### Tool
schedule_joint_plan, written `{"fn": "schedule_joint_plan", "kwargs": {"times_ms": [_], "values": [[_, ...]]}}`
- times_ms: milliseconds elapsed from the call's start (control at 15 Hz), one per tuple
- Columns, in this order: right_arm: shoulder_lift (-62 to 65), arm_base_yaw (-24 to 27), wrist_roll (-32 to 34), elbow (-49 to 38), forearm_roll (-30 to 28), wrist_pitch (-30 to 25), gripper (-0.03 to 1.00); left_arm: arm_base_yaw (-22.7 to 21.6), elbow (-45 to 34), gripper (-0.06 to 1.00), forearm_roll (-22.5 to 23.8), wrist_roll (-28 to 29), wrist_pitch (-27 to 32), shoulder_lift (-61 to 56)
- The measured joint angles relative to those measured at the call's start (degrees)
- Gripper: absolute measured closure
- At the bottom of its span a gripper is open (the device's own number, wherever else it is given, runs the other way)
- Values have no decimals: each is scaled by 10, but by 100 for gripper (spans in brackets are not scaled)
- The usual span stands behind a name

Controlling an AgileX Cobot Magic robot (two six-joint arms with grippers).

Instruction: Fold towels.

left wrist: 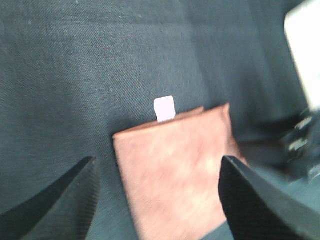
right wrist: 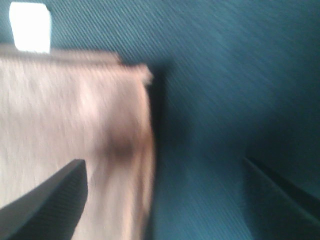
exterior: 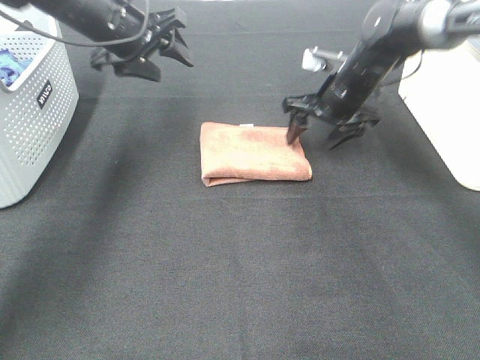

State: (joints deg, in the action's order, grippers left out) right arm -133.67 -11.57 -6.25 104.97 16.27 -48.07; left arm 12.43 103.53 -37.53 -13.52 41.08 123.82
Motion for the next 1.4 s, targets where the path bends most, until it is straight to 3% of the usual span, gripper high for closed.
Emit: {"fn": "schedule_joint_plan", "kwargs": {"times_ms": [200,400,467,733,800,933,1067,1400], "values": [[61,-1,0,0,-23,-95,20,0,0,30,46,-27,69,-52],[114,-1,1,0,-29,-169,20,2,0,30,100,1,164,-108],[142,-1,9,0,-29,-203,20,11,0,30,154,22,209,-135],[253,-1,14,-62,-52,-209,20,74,0,30,342,104,281,-200],[253,-1,14,-62,-52,-209,20,74,0,30,342,104,281,-200],[324,-1,15,-132,-70,-210,20,109,-13,30,428,158,284,-242],[435,-1,18,-230,-86,-211,20,136,-84,30,463,193,284,-315],[665,-2,18,-431,-89,-205,20,141,-350,30,466,237,284,-515]]}}
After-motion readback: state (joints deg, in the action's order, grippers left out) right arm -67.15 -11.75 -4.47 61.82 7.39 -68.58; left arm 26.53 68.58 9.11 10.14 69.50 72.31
